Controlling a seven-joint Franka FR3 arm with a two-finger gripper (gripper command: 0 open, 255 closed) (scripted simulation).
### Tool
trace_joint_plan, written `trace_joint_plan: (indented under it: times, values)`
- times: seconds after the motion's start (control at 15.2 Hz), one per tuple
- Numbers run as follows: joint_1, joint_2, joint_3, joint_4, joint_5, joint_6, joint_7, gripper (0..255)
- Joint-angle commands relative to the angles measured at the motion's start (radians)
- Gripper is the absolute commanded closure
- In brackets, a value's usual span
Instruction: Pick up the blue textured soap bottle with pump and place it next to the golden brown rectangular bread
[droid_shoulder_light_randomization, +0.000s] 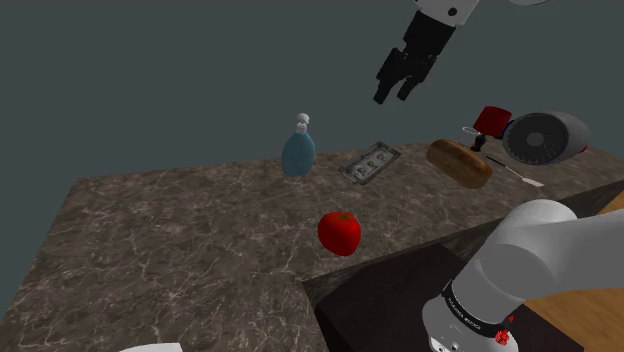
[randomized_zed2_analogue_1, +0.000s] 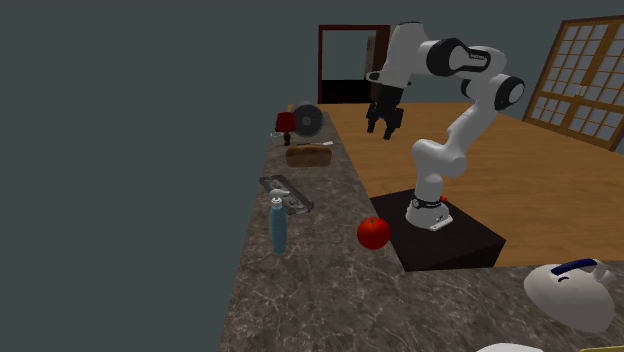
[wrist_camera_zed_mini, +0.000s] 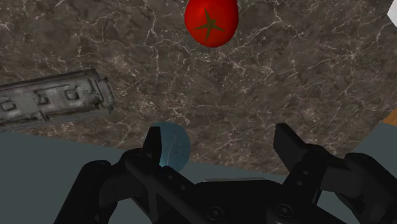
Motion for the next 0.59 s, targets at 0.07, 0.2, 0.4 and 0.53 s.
trace_joint_plan:
  times: [0.07,0.2,0.4,0.53]
  values:
    - [-0.002,0.027,-0.001,-0.003,-0.004,0.031,-0.008,0]
    - [-0.006,0.085,-0.003,-0.004,-0.012,0.092,-0.024,0]
    - [-0.012,0.177,-0.006,0.005,-0.025,0.18,-0.045,0]
    - [-0.016,0.242,-0.008,0.018,-0.033,0.235,-0.057,0]
